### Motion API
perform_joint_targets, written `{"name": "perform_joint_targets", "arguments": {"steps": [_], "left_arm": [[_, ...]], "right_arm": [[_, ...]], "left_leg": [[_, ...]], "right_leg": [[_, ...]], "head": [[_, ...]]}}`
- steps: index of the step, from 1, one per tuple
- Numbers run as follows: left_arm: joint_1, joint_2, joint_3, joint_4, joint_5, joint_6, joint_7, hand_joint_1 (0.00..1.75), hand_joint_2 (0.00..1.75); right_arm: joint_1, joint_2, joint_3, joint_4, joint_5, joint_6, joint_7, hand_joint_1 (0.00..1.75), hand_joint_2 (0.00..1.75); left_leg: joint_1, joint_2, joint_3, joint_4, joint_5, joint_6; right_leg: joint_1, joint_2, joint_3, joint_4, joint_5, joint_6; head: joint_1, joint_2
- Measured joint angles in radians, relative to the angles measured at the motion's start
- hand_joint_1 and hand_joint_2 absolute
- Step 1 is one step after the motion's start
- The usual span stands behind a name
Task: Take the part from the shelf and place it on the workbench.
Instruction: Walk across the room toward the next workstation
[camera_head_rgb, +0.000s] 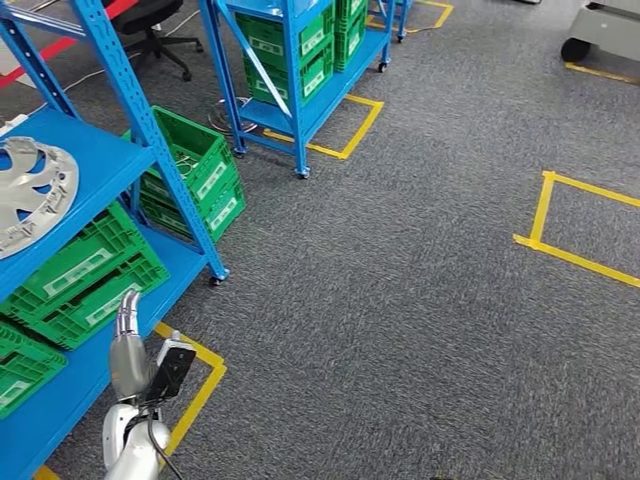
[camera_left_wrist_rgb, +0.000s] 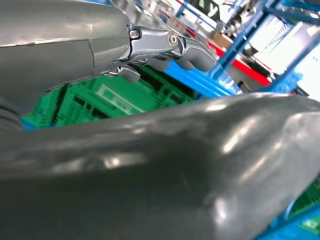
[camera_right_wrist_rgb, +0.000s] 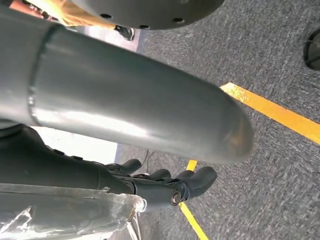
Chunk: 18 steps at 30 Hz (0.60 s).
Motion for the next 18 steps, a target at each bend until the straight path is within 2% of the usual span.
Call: {"name": "perform_joint_targets", "arguments": {"steps": [2, 3, 5, 6, 7, 9, 10, 11, 12, 13, 14, 16, 17, 18], "left_arm": [[-0.005, -0.002, -0.001, -0.002, 0.003, 0.0, 0.0, 0.0, 0.0], [-0.007, -0.003, -0.001, -0.003, 0.004, 0.0, 0.0, 0.0, 0.0], [-0.006, -0.003, 0.0, -0.005, 0.004, 0.0, 0.0, 0.0, 0.0], [-0.005, -0.002, 0.0, -0.006, 0.005, 0.0, 0.0, 0.0, 0.0], [-0.006, -0.003, 0.0, -0.007, 0.005, 0.0, 0.0, 0.0, 0.0], [-0.008, -0.006, -0.001, -0.009, 0.004, 0.0, 0.0, 0.0, 0.0], [-0.008, -0.007, -0.001, -0.009, 0.004, 0.0, 0.0, 0.0, 0.0], [-0.007, -0.008, -0.001, -0.009, 0.004, 0.0, 0.0, 0.0, 0.0], [-0.006, -0.008, -0.001, -0.009, 0.004, 0.0, 0.0, 0.0, 0.0], [-0.006, -0.008, -0.001, -0.009, 0.004, 0.0, 0.0, 0.0, 0.0], [-0.006, -0.008, -0.001, -0.009, 0.003, 0.0, 0.0, 0.0, 0.0], [-0.007, -0.009, -0.001, -0.01, 0.001, 0.0, 0.0, 0.0, 0.0], [-0.008, -0.009, -0.001, -0.01, -0.001, 0.0, 0.0, 0.0, 0.0], [-0.009, -0.009, -0.001, -0.011, -0.003, 0.0, 0.0, 0.0, 0.0]], "right_arm": [[-0.002, 0.0, 0.0, 0.0, 0.001, 0.0, -0.002, 0.0, 0.0], [-0.003, 0.0, 0.0, 0.0, 0.002, -0.001, -0.003, 0.0, 0.0], [-0.006, -0.001, 0.0, 0.0, 0.002, -0.001, -0.004, 0.0, 0.0], [-0.008, -0.001, 0.0, 0.0, 0.002, -0.002, -0.003, 0.0, 0.0], [-0.008, -0.001, 0.0, 0.0, 0.002, -0.002, -0.003, 0.0, 0.0], [-0.008, -0.001, 0.0, 0.0, 0.003, -0.001, -0.006, 0.0, 0.0], [-0.007, -0.001, 0.0, 0.0, 0.003, -0.001, -0.007, 0.0, 0.0], [-0.006, -0.001, 0.001, 0.0, 0.003, -0.001, -0.008, 0.0, 0.0], [-0.005, -0.001, 0.001, 0.0, 0.003, -0.001, -0.008, 0.0, 0.0], [-0.005, -0.001, 0.001, 0.0, 0.003, -0.001, -0.006, 0.0, 0.0], [-0.006, -0.001, 0.001, 0.0, 0.003, -0.001, -0.005, 0.0, 0.0], [-0.008, -0.001, 0.001, 0.0, 0.004, -0.001, -0.003, 0.0, 0.0], [-0.01, -0.001, 0.001, 0.0, 0.004, -0.001, -0.005, 0.0, 0.0], [-0.011, -0.001, 0.001, 0.0, 0.005, -0.001, -0.009, 0.0, 0.0]], "left_leg": [[0.001, 0.042, 0.029, -0.094, 0.043, 0.004], [0.0, 0.051, 0.032, -0.11, 0.046, 0.012], [-0.001, 0.026, 0.032, -0.11, 0.052, 0.03], [0.0, 0.013, 0.032, -0.111, 0.056, 0.037], [0.001, 0.001, 0.033, -0.111, 0.059, 0.043], [0.002, -0.024, 0.032, -0.112, 0.063, 0.052], [0.0, -0.037, 0.031, -0.112, 0.064, 0.054], [-0.002, -0.051, 0.03, -0.112, 0.064, 0.056], [-0.004, -0.066, 0.03, -0.112, 0.065, 0.056], [-0.005, -0.081, 0.031, -0.112, 0.065, 0.057], [-0.005, -0.096, 0.032, -0.111, 0.065, 0.056], [-0.004, -0.123, 0.031, -0.11, 0.065, 0.052], [-0.003, -0.134, 0.029, -0.11, 0.067, 0.047], [-0.001, -0.143, 0.026, -0.11, 0.069, 0.041]], "right_leg": [[0.003, -0.019, 0.006, 0.011, -0.012, 0.015], [0.005, -0.03, 0.009, 0.015, -0.018, 0.022], [0.004, -0.051, 0.015, 0.016, -0.028, 0.032], [0.001, -0.044, 0.015, 0.023, -0.039, 0.037], [-0.001, -0.025, 0.007, 0.048, -0.059, 0.041], [-0.003, 0.032, -0.037, 0.161, -0.128, 0.045], [-0.002, 0.048, -0.067, 0.233, -0.162, 0.045], [-0.002, 0.056, -0.09, 0.287, -0.182, 0.043], [-0.001, 0.059, -0.1, 0.31, -0.185, 0.04], [0.0, 0.062, -0.089, 0.291, -0.168, 0.036], [0.0, 0.07, -0.061, 0.235, -0.137, 0.031], [-0.003, 0.113, 0.011, 0.097, -0.086, 0.023], [-0.003, 0.132, 0.035, 0.052, -0.075, 0.021], [-0.003, 0.143, 0.047, 0.032, -0.075, 0.02]], "head": [[-0.003, 0.0], [-0.004, 0.0], [-0.003, 0.0], [-0.002, 0.0], [-0.001, 0.0], [0.005, 0.0], [0.006, 0.0], [0.007, 0.0], [0.007, 0.0], [0.007, 0.0], [0.007, 0.0], [0.006, 0.0], [0.006, 0.0], [0.006, 0.0]]}}
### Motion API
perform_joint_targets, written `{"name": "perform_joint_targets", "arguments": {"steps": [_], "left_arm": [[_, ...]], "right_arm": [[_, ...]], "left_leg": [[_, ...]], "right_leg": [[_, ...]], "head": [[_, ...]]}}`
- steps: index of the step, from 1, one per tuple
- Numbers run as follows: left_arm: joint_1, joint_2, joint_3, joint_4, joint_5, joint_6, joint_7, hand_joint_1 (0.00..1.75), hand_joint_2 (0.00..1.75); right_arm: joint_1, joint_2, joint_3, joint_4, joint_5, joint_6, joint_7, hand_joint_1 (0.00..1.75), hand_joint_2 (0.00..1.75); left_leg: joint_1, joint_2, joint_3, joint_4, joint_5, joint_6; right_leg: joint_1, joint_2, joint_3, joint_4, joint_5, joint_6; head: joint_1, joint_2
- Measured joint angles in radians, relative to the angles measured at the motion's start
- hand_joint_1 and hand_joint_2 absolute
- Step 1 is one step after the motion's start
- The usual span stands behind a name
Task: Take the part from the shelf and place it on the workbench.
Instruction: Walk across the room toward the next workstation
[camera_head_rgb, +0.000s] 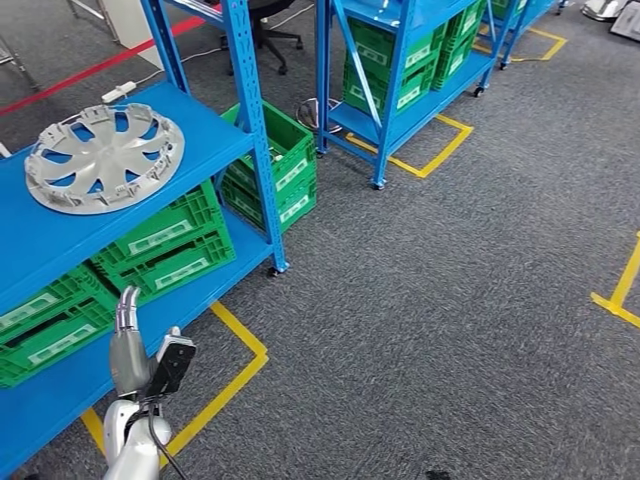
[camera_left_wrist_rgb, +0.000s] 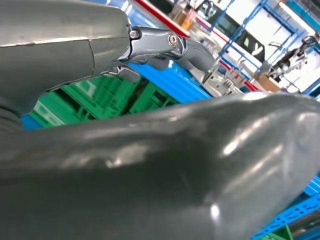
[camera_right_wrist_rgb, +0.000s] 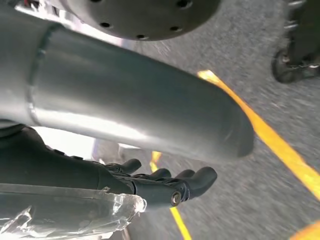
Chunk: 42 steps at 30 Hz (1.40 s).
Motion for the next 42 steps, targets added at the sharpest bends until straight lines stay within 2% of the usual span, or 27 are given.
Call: {"name": "perform_joint_targets", "arguments": {"steps": [2, 3, 5, 7, 9, 10, 11, 13, 15, 16, 17, 18, 20, 22, 24, 25, 27, 29, 31, 32, 33, 35, 37, 39, 40, 41, 42], "left_arm": [[0.001, 0.0, 0.001, 0.0, -0.004, 0.0, 0.0, 0.0, 0.0], [0.002, 0.001, 0.001, -0.001, -0.004, 0.0, 0.0, 0.0, 0.0], [-0.001, 0.001, 0.001, -0.001, -0.006, 0.0, 0.0, 0.0, 0.0], [-0.005, 0.0, 0.002, -0.002, -0.007, 0.0, 0.0, 0.0, 0.0], [-0.006, 0.0, 0.004, 0.002, 0.039, -0.003, 0.001, 0.0, 0.0], [-0.008, 0.0, 0.004, 0.007, 0.093, -0.009, 0.004, 0.0, 0.0], [-0.012, 0.002, 0.004, 0.013, 0.165, -0.019, 0.012, 0.0, 0.0], [-0.022, 0.006, 0.0, 0.025, 0.312, -0.044, 0.033, 0.0, 0.0], [-0.031, 0.013, -0.005, 0.033, 0.428, -0.063, 0.052, 0.0, 0.0], [-0.033, 0.018, -0.007, 0.037, 0.472, -0.07, 0.06, 0.0, 0.0], [-0.034, 0.024, -0.007, 0.043, 0.506, -0.076, 0.064, 0.0, 0.0], [-0.033, 0.03, -0.007, 0.048, 0.529, -0.081, 0.067, 0.0, 0.0], [-0.034, 0.038, -0.007, 0.056, 0.549, -0.086, 0.067, 0.0, 0.0], [-0.037, 0.041, -0.008, 0.062, 0.555, -0.089, 0.066, 0.0, 0.0], [-0.037, 0.043, -0.01, 0.069, 0.558, -0.091, 0.066, 0.0, 0.0], [-0.036, 0.044, -0.01, 0.072, 0.56, -0.091, 0.066, 0.0, 0.0], [-0.037, 0.046, -0.01, 0.077, 0.566, -0.091, 0.067, 0.0, 0.0], [-0.039, 0.049, -0.01, 0.082, 0.591, -0.094, 0.074, 0.0, 0.0], [-0.042, 0.054, -0.008, 0.094, 0.635, -0.106, 0.083, 0.0, 0.0], [-0.042, 0.059, -0.005, 0.103, 0.659, -0.115, 0.085, 0.0, 0.0], [-0.041, 0.065, -0.001, 0.114, 0.681, -0.124, 0.086, 0.0, 0.0], [-0.039, 0.074, 0.007, 0.138, 0.715, -0.142, 0.085, 0.0, 0.0], [-0.04, 0.08, 0.013, 0.16, 0.732, -0.158, 0.078, 0.0, 0.0], [-0.036, 0.085, 0.019, 0.182, 0.734, -0.171, 0.067, 0.0, 0.0], [-0.03, 0.088, 0.021, 0.19, 0.733, -0.176, 0.063, 0.0, 0.0], [-0.026, 0.091, 0.023, 0.196, 0.729, -0.18, 0.061, 0.0, 0.0], [-0.023, 0.094, 0.024, 0.199, 0.725, -0.182, 0.061, 0.0, 0.0]], "right_arm": [[-0.003, 0.0, 0.0, 0.0, 0.0, 0.0, -0.005, 0.0, 0.0], [-0.004, 0.0, 0.001, 0.0, 0.001, 0.0, -0.005, 0.0, 0.0], [-0.004, 0.0, 0.001, 0.0, 0.001, 0.001, -0.001, 0.0, 0.0], [-0.001, 0.0, 0.001, 0.0, 0.0, 0.001, -0.001, 0.0, 0.0], [0.0, 0.0, 0.001, 0.0, -0.002, -0.001, -0.002, 0.0, 0.0], [0.0, 0.0, 0.001, 0.0, -0.004, -0.003, -0.002, 0.0, 0.0], [0.0, 0.001, 0.001, 0.0, -0.007, -0.005, -0.001, 0.0, 0.0], [0.0, 0.001, 0.001, 0.0, -0.014, -0.01, -0.001, 0.0, 0.0], [0.002, 0.001, 0.0, -0.001, -0.02, -0.016, -0.001, 0.0, 0.0], [0.002, 0.001, 0.0, -0.001, -0.022, -0.018, -0.001, 0.0, 0.0], [0.002, 0.001, 0.0, -0.002, -0.024, -0.02, -0.001, 0.0, 0.0], [0.002, 0.001, 0.0, -0.003, -0.026, -0.02, -0.001, 0.0, 0.0], [0.003, 0.001, 0.0, -0.005, -0.027, -0.02, -0.001, 0.0, 0.0], [0.006, 0.0, -0.001, -0.006, -0.028, -0.02, -0.003, 0.0, 0.0], [0.011, 0.0, -0.001, -0.006, -0.028, -0.02, -0.004, 0.0, 0.0], [0.013, 0.0, -0.001, -0.006, -0.028, -0.02, -0.004, 0.0, 0.0], [0.014, 0.0, -0.001, -0.006, -0.029, -0.021, -0.002, 0.0, 0.0], [0.013, 0.0, -0.001, -0.007, -0.029, -0.022, -0.003, 0.0, 0.0], [0.013, 0.0, -0.001, -0.008, -0.031, -0.024, -0.01, 0.0, 0.0], [0.012, 0.0, -0.001, -0.01, -0.032, -0.024, -0.012, 0.0, 0.0], [0.011, -0.001, -0.002, -0.012, -0.032, -0.024, -0.009, 0.0, 0.0], [0.011, -0.002, -0.002, -0.016, -0.034, -0.024, 0.0, 0.0, 0.0], [0.016, -0.002, -0.002, -0.018, -0.035, -0.024, -0.001, 0.0, 0.0], [0.024, -0.002, -0.003, -0.018, -0.036, -0.024, -0.004, 0.0, 0.0], [0.028, -0.003, -0.004, -0.018, -0.036, -0.023, -0.002, 0.0, 0.0], [0.031, -0.003, -0.005, -0.018, -0.037, -0.023, 0.001, 0.0, 0.0], [0.032, -0.002, -0.006, -0.018, -0.037, -0.022, 0.004, 0.0, 0.0]], "left_leg": [[0.005, -0.019, -0.006, -0.004, 0.005, -0.014], [0.004, -0.011, -0.009, -0.002, 0.002, -0.021], [-0.001, 0.04, -0.034, 0.05, -0.036, -0.03], [-0.003, 0.097, -0.091, 0.172, -0.1, -0.035], [-0.003, 0.112, -0.132, 0.261, -0.126, -0.039], [-0.003, 0.115, -0.129, 0.258, -0.112, -0.039], [-0.003, 0.122, -0.105, 0.215, -0.083, -0.039], [-0.007, 0.17, -0.03, 0.082, -0.024, -0.036], [-0.011, 0.208, 0.01, 0.003, -0.005, -0.023], [-0.013, 0.208, 0.011, -0.006, -0.007, -0.016], [-0.012, 0.192, 0.008, -0.006, -0.006, -0.008], [-0.01, 0.179, 0.007, -0.007, -0.004, -0.003], [-0.005, 0.153, 0.005, -0.009, 0.001, 0.008], [-0.003, 0.124, 0.003, -0.009, 0.004, 0.015], [-0.003, 0.093, 0.001, -0.009, 0.005, 0.017], [-0.003, 0.078, 0.001, -0.009, 0.006, 0.017], [-0.001, 0.047, 0.003, -0.008, 0.007, 0.013], [0.0, 0.019, 0.0, -0.005, 0.01, 0.004], [0.002, -0.003, -0.01, -0.006, 0.016, -0.011], [0.004, -0.014, -0.015, -0.008, 0.021, -0.018], [0.006, -0.017, -0.018, -0.009, 0.023, -0.025], [0.003, 0.025, -0.036, 0.023, -0.001, -0.035], [-0.002, 0.088, -0.087, 0.13, -0.061, -0.04], [-0.003, 0.11, -0.141, 0.246, -0.102, -0.041], [-0.003, 0.113, -0.149, 0.264, -0.097, -0.04], [-0.003, 0.116, -0.137, 0.246, -0.076, -0.038], [-0.005, 0.123, -0.107, 0.194, -0.043, -0.033]], "right_leg": [[0.002, -0.015, 0.005, -0.006, 0.002, -0.005], [0.002, -0.027, 0.007, -0.01, 0.005, -0.01], [0.001, -0.055, 0.013, -0.022, 0.009, -0.023], [0.004, -0.086, 0.016, -0.024, 0.008, -0.03], [0.006, -0.117, 0.016, -0.023, 0.006, -0.032], [0.007, -0.131, 0.017, -0.023, 0.005, -0.032], [0.006, -0.145, 0.018, -0.023, 0.004, -0.031], [0.011, -0.167, 0.022, -0.02, -0.001, -0.024], [0.02, -0.189, 0.025, -0.016, -0.007, -0.015], [0.024, -0.2, 0.027, -0.015, -0.01, -0.012], [0.024, -0.212, 0.03, -0.015, -0.012, -0.008], [0.022, -0.206, 0.031, -0.013, -0.017, -0.003], [0.016, -0.153, 0.013, 0.036, -0.053, 0.008], [0.013, -0.096, -0.045, 0.164, -0.12, 0.013], [0.013, -0.085, -0.099, 0.274, -0.156, 0.013], [0.013, -0.084, -0.105, 0.278, -0.145, 0.012], [0.01, -0.068, -0.061, 0.174, -0.076, 0.009], [0.001, -0.015, -0.001, 0.046, -0.025, 0.008], [-0.002, 0.014, 0.021, 0.001, -0.021, 0.003], [-0.001, 0.005, 0.023, -0.002, -0.02, -0.002], [0.0, -0.007, 0.022, -0.002, -0.017, -0.009], [0.0, -0.033, 0.023, -0.008, -0.011, -0.023], [0.004, -0.063, 0.023, -0.012, -0.013, -0.035], [0.008, -0.094, 0.024, -0.013, -0.025, -0.042], [0.01, -0.109, 0.027, -0.013, -0.031, -0.044], [0.011, -0.121, 0.033, -0.013, -0.037, -0.043], [0.012, -0.134, 0.041, -0.013, -0.041, -0.04]], "head": [[0.0, 0.0], [-0.001, 0.0], [-0.008, 0.0], [-0.014, 0.0], [-0.014, 0.0], [-0.014, 0.0], [-0.014, 0.0], [-0.016, 0.0], [-0.014, 0.0], [-0.013, 0.0], [-0.01, 0.0], [-0.009, 0.0], [-0.007, 0.0], [-0.004, 0.0], [-0.003, 0.0], [-0.003, 0.0], [-0.002, 0.0], [-0.003, 0.0], [-0.004, 0.0], [-0.004, 0.0], [-0.004, 0.0], [-0.011, 0.0], [-0.019, 0.0], [-0.02, 0.0], [-0.02, 0.0], [-0.02, 0.0], [-0.02, 0.0]]}}
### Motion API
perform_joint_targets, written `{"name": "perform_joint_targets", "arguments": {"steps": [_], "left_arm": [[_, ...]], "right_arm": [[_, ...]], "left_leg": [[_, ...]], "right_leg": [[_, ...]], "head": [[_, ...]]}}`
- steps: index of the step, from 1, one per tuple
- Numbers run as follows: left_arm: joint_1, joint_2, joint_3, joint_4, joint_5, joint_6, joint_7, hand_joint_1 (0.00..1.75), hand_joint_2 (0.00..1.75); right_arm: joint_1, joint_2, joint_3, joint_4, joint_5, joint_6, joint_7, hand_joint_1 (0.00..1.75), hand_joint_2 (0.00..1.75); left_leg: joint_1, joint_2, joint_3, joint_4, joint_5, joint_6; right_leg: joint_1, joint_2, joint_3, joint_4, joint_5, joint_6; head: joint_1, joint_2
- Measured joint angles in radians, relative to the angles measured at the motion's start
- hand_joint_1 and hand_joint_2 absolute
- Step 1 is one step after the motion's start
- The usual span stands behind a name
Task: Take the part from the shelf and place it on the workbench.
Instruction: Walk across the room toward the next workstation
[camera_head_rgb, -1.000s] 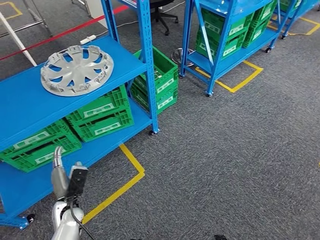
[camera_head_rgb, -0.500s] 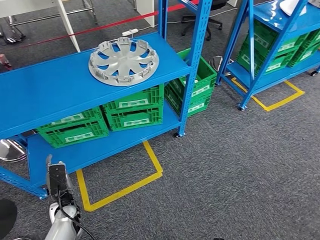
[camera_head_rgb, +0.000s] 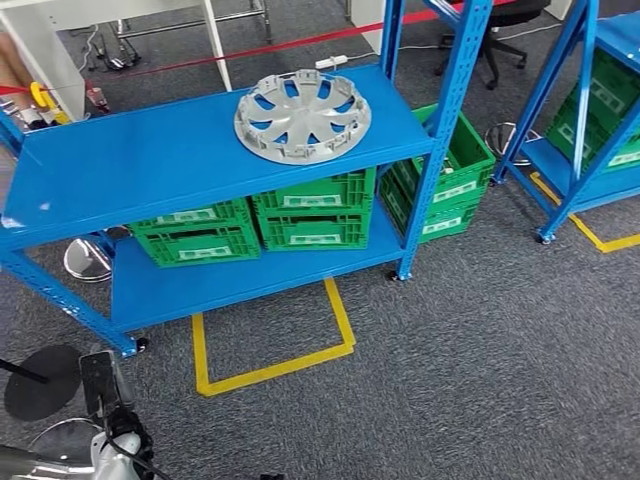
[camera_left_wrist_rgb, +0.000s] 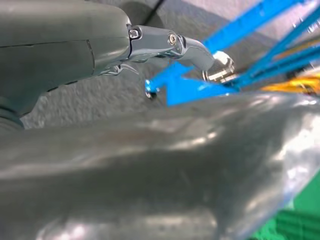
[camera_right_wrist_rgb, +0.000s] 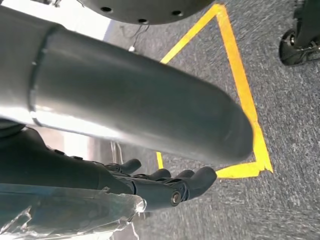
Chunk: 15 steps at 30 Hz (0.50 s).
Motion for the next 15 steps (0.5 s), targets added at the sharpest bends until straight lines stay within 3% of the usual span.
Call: {"name": "perform_joint_targets", "arguments": {"steps": [1, 3, 6, 8, 10, 12, 14, 15], "left_arm": [[0.001, 0.003, 0.001, 0.002, -0.004, 0.0, 0.001, 0.0, 0.0], [-0.001, 0.006, 0.001, 0.005, -0.009, 0.001, 0.003, 0.0, 0.0], [0.004, 0.008, 0.003, 0.008, -0.012, 0.006, 0.005, 0.0, 0.0], [0.007, 0.008, 0.006, 0.009, -0.009, 0.013, 0.004, 0.0, 0.0], [0.004, 0.007, 0.01, 0.01, -0.005, 0.02, 0.002, 0.0, 0.0], [0.002, 0.004, 0.012, 0.011, -0.004, 0.023, 0.001, 0.0, 0.0], [0.005, 0.0, 0.014, 0.013, -0.003, 0.023, 0.0, 0.0, 0.0], [0.006, -0.001, 0.015, 0.014, -0.003, 0.023, 0.0, 0.0, 0.0]], "right_arm": [[0.0, 0.0, -0.001, 0.0, 0.0, 0.001, 0.002, 0.0, 0.0], [-0.003, 0.0, -0.003, 0.0, 0.0, 0.001, 0.002, 0.0, 0.0], [-0.01, 0.001, -0.005, 0.0, -0.001, -0.008, 0.001, 0.0, 0.0], [-0.013, 0.002, -0.008, 0.0, -0.003, -0.017, 0.005, 0.0, 0.0], [-0.011, 0.002, -0.013, 0.0, -0.005, -0.02, 0.005, 0.0, 0.0], [-0.002, 0.002, -0.018, 0.001, -0.008, -0.02, 0.001, 0.0, 0.0], [0.009, 0.002, -0.021, 0.002, -0.011, -0.019, 0.006, 0.0, 0.0], [0.014, 0.002, -0.021, 0.002, -0.012, -0.019, 0.009, 0.0, 0.0]], "left_leg": [[-0.003, 0.014, 0.038, -0.066, 0.029, 0.006], [-0.011, 0.039, 0.102, -0.175, 0.041, 0.019], [-0.011, 0.034, 0.132, -0.215, 0.014, 0.038], [-0.006, 0.025, 0.154, -0.22, 0.011, 0.05], [-0.003, 0.017, 0.175, -0.221, 0.002, 0.058], [-0.001, 0.004, 0.197, -0.222, -0.018, 0.06], [0.002, -0.011, 0.231, -0.222, -0.046, 0.057], [0.004, -0.016, 0.251, -0.222, -0.062, 0.054]], "right_leg": [[0.001, -0.011, 0.007, 0.0, -0.005, 0.004], [0.005, -0.03, 0.018, -0.003, -0.019, 0.016], [0.007, -0.041, 0.05, -0.011, -0.026, 0.038], [0.004, -0.011, 0.045, 0.018, -0.033, 0.05], [0.0, 0.032, -0.025, 0.127, -0.052, 0.055], [-0.002, 0.047, -0.125, 0.242, -0.102, 0.058], [-0.004, 0.049, -0.189, 0.259, -0.148, 0.06], [-0.005, 0.049, -0.203, 0.227, -0.138, 0.063]], "head": [[0.0, 0.0], [0.001, 0.0], [0.001, 0.0], [0.005, 0.0], [0.012, 0.0], [0.015, 0.0], [0.019, 0.0], [0.021, 0.0]]}}
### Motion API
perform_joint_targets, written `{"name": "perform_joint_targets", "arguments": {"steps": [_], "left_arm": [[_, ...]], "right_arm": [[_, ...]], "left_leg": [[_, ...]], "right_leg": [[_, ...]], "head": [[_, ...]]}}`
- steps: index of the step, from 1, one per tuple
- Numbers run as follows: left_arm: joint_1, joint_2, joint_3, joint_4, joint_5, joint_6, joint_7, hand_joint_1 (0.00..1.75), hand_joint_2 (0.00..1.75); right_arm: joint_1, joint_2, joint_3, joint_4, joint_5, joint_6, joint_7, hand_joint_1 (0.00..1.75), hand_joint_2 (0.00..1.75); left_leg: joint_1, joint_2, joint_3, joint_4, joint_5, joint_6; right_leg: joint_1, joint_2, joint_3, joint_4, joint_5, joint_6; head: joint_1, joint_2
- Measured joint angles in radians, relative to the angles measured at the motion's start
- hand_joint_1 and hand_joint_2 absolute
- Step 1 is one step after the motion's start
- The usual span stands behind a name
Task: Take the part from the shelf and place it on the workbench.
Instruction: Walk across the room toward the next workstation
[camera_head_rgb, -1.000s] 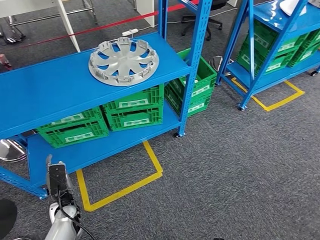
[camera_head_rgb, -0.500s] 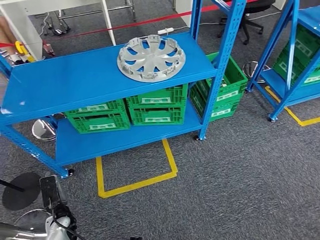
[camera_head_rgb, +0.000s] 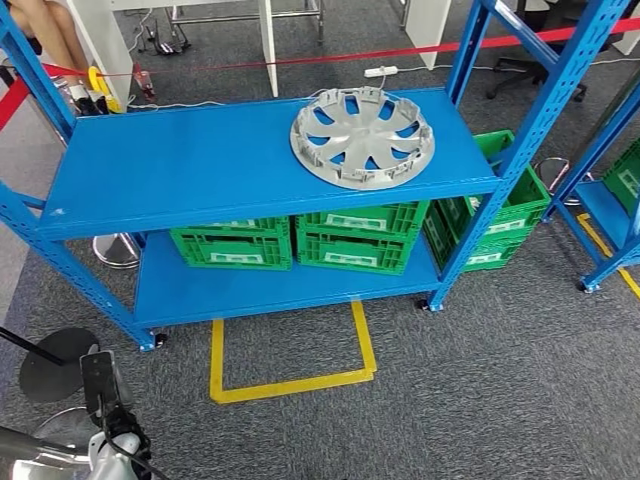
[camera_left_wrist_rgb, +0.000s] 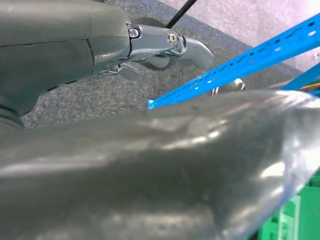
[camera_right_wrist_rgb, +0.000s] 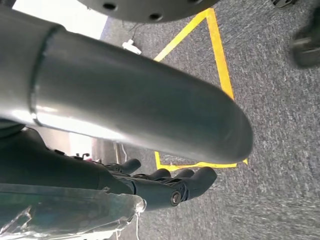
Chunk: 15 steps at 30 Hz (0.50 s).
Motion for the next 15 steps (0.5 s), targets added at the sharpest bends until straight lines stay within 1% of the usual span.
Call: {"name": "perform_joint_targets", "arguments": {"steps": [1, 2, 3, 4, 5, 6, 7, 8, 9, 10, 11, 12, 13, 14, 15], "left_arm": [[0.002, 0.0, 0.002, 0.001, 0.0, 0.0, 0.0, 0.0, 0.0], [0.003, 0.0, 0.003, 0.003, 0.0, 0.0, 0.0, 0.0, 0.44], [0.005, -0.001, 0.005, 0.005, 0.001, 0.0, 0.0, 0.0, 0.87], [0.004, 0.0, 0.007, 0.006, 0.001, 0.0, 0.0, 0.0, 1.31], [0.001, 0.0, 0.009, 0.007, 0.001, 0.002, -0.001, 0.0, 1.75], [-0.006, 0.0, 0.01, 0.008, 0.001, 0.003, -0.001, 0.0, 1.75], [-0.013, -0.001, 0.01, 0.008, 0.001, 0.003, -0.003, 0.0, 1.75], [-0.02, -0.001, 0.01, 0.009, 0.001, 0.003, -0.004, 0.0, 1.75], [-0.024, -0.002, 0.01, 0.01, 0.003, 0.002, -0.006, 0.0, 1.75], [-0.027, -0.004, 0.009, 0.011, 0.004, 0.001, -0.007, 0.0, 1.75], [-0.027, -0.004, 0.009, 0.012, 0.005, 0.001, -0.007, 0.0, 1.75], [-0.028, -0.005, 0.009, 0.013, 0.006, 0.001, -0.007, 0.0, 1.75], [-0.028, -0.004, 0.01, 0.014, 0.007, 0.001, -0.007, 0.0, 1.75], [-0.028, -0.004, 0.01, 0.014, 0.007, 0.001, -0.007, 0.0, 1.75], [-0.028, -0.004, 0.01, 0.015, 0.007, 0.0, -0.007, 0.0, 1.75]], "right_arm": [[0.004, 0.0, -0.001, 0.001, -0.001, 0.0, 0.003, 0.0, 0.0], [0.006, 0.001, -0.003, 0.003, -0.002, 0.002, 0.001, 0.0, 0.0], [0.007, 0.001, -0.004, 0.005, -0.003, 0.004, -0.003, 0.0, 0.0], [0.005, 0.002, -0.005, 0.006, -0.003, 0.007, -0.006, 0.0, 0.0], [0.001, 0.002, -0.006, 0.008, -0.004, 0.009, -0.009, 0.0, 0.0], [-0.006, 0.001, -0.006, 0.007, -0.005, 0.01, -0.009, 0.0, 0.0], [-0.013, 0.001, -0.007, 0.007, -0.006, 0.011, -0.007, 0.0, 0.0], [-0.021, 0.0, -0.009, 0.006, -0.006, 0.013, -0.007, 0.0, 0.0], [-0.027, 0.0, -0.01, 0.006, -0.007, 0.015, -0.008, 0.0, 0.0], [-0.033, 0.0, -0.012, 0.006, -0.007, 0.017, -0.01, 0.0, 0.0], [-0.036, 0.0, -0.013, 0.006, -0.008, 0.018, -0.012, 0.0, 0.0], [-0.038, 0.0, -0.014, 0.006, -0.008, 0.018, -0.013, 0.0, 0.0], [-0.039, 0.0, -0.015, 0.006, -0.009, 0.018, -0.013, 0.0, 0.0], [-0.039, 0.0, -0.015, 0.006, -0.009, 0.019, -0.013, 0.0, 0.0], [-0.039, 0.0, -0.015, 0.006, -0.009, 0.019, -0.013, 0.0, 0.0]], "left_leg": [[0.001, -0.004, 0.018, 0.0, -0.017, -0.005], [0.001, -0.006, 0.038, 0.003, -0.036, -0.01], [-0.001, -0.008, 0.053, 0.005, -0.054, -0.016], [-0.001, -0.009, 0.067, 0.006, -0.069, -0.023], [-0.001, -0.009, 0.076, 0.01, -0.074, -0.03], [0.0, -0.009, 0.069, 0.025, -0.066, -0.037], [0.002, -0.006, 0.047, 0.063, -0.046, -0.043], [0.002, -0.002, 0.009, 0.12, -0.027, -0.048], [0.002, 0.001, -0.036, 0.185, -0.022, -0.052], [0.002, 0.004, -0.079, 0.243, -0.038, -0.055], [0.002, 0.004, -0.116, 0.282, -0.074, -0.057], [0.003, 0.004, -0.145, 0.303, -0.112, -0.058], [0.003, 0.004, -0.165, 0.308, -0.135, -0.059], [0.003, 0.004, -0.176, 0.291, -0.128, -0.059], [0.003, 0.005, -0.176, 0.252, -0.091, -0.059]], "right_leg": [[-0.003, -0.001, -0.006, -0.051, 0.055, 0.002], [-0.005, -0.004, -0.007, -0.106, 0.136, 0.002], [-0.005, -0.007, -0.003, -0.143, 0.213, -0.004], [-0.003, -0.009, 0.001, -0.164, 0.272, -0.013], [-0.001, -0.01, 0.005, -0.167, 0.293, -0.024], [0.001, -0.009, 0.011, -0.162, 0.292, -0.034], [0.0, -0.008, 0.015, -0.165, 0.287, -0.042], [-0.001, -0.007, 0.021, -0.172, 0.283, -0.049], [-0.002, -0.006, 0.029, -0.179, 0.278, -0.055], [-0.003, -0.006, 0.039, -0.185, 0.272, -0.061], [-0.003, -0.004, 0.048, -0.188, 0.265, -0.065], [-0.003, -0.003, 0.057, -0.189, 0.258, -0.066], [-0.003, -0.002, 0.065, -0.189, 0.251, -0.067], [-0.003, 0.0, 0.074, -0.189, 0.244, -0.066], [-0.003, 0.001, 0.082, -0.189, 0.238, -0.063]], "head": [[0.003, 0.0], [0.007, 0.0], [0.009, 0.0], [0.008, 0.0], [0.008, 0.0], [0.007, 0.0], [0.006, 0.0], [0.007, 0.0], [0.007, 0.0], [0.006, 0.0], [0.006, 0.0], [0.006, 0.0], [0.006, 0.0], [0.006, 0.0], [0.006, 0.0]]}}
